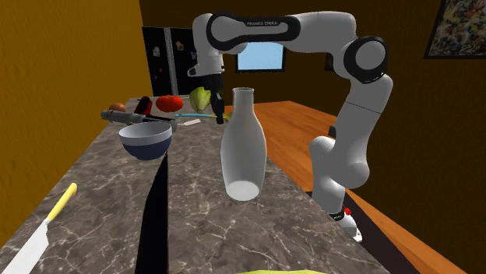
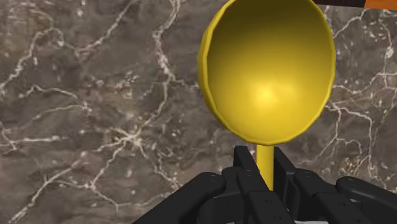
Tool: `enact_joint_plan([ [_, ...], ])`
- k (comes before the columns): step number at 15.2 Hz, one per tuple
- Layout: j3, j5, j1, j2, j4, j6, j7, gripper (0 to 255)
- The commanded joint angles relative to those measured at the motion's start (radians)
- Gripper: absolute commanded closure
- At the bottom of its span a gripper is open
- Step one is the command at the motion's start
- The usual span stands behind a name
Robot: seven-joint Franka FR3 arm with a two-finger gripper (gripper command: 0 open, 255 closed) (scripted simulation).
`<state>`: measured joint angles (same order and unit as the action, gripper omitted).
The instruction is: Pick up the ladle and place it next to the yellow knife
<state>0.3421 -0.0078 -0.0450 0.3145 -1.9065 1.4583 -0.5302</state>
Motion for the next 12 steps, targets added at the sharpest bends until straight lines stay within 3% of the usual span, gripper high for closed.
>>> enact_joint_plan([
  [1, -0.001, 0.002, -0.001, -0.005, 0.033, -0.029, 0.001, 255],
  [7, 0.001, 0.009, -0.004, -0.028, 0.132, -0.106, 0.001, 255],
  [12, -0.076, 0.051, -0.049, -0.043, 0.136, -0.089, 0.122, 255],
])
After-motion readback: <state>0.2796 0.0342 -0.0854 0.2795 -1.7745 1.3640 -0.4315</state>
